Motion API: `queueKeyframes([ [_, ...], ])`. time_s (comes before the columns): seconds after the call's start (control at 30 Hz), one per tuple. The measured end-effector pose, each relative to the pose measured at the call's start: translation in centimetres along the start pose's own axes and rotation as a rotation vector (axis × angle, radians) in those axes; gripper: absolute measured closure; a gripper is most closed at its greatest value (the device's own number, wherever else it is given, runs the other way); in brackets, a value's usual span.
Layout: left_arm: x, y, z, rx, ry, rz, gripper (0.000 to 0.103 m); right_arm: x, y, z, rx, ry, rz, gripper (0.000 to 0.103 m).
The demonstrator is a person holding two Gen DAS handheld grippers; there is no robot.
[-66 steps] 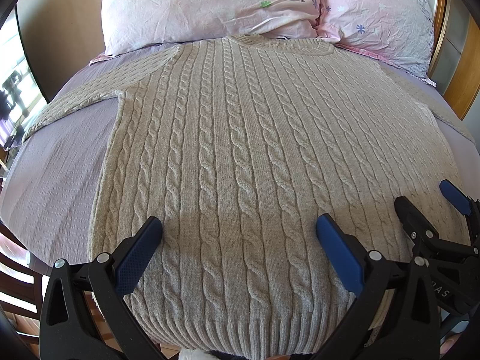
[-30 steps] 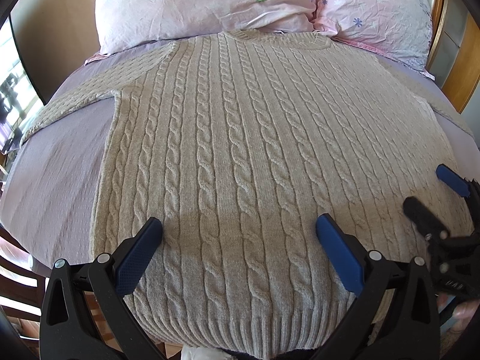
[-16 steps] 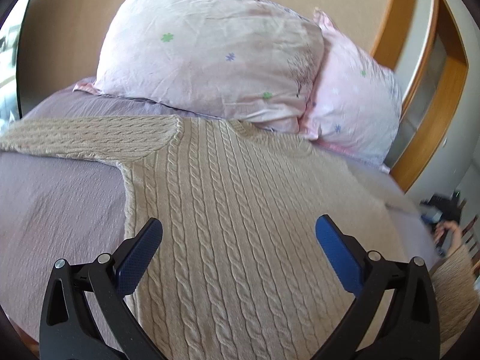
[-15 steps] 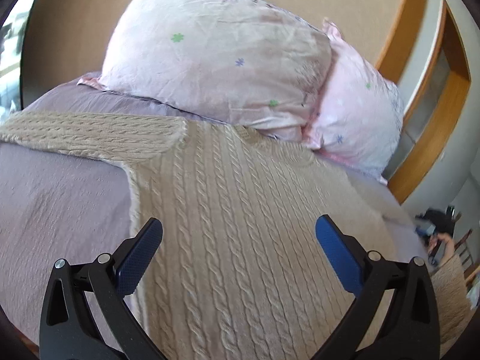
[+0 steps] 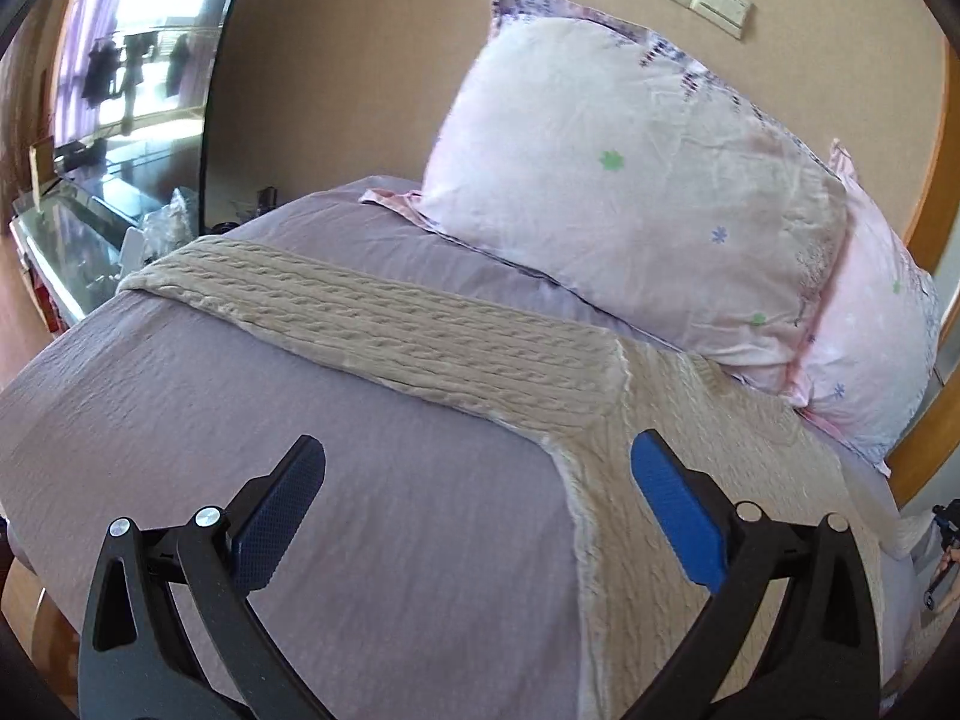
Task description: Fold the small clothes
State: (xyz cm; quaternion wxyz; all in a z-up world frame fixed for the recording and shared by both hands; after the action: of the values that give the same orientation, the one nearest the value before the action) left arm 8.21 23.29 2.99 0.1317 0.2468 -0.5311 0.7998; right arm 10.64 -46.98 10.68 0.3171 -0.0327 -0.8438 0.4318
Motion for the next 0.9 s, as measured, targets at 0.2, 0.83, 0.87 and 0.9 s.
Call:
queueKeyframes([
  [0.2,-0.8,-2.1,-5.1,0.210,-0.011,0.017,0.001,3.8,10.0,-20.6,0.377,-0.493,-0.148,0.097],
  [0.83,-6.5,-6.1,-19.8,0.754,-0.091,0.026,0.032,3.6,14.5,-19.6,0.402,-0.541,-0.289,0.030],
  [0.87,-6.8,-6.4,-20.4,0.778,-0.100,0.024,0.035,3.5,14.3,-19.2,0.395,-0.538,-0.286,0.030],
  [0.9,-7.2,-6.8,-20.9,0.796,-0.105,0.023,0.041,3.4,14.2,-18.9,0.392,-0.538,-0.284,0.030],
])
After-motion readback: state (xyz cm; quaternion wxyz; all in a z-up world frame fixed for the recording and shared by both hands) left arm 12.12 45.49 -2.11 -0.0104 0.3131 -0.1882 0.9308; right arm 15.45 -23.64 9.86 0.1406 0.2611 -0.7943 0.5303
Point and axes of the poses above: each gripper's, at about its wrist camera, not at the fingertips, and x roughly against the way its jaws point, z to its right, y to its underside, the point moved 3 cm from there along -x, roughly the way its jaws point, and after that the axes turned 2 degrees about z, right-handed, at the moved point
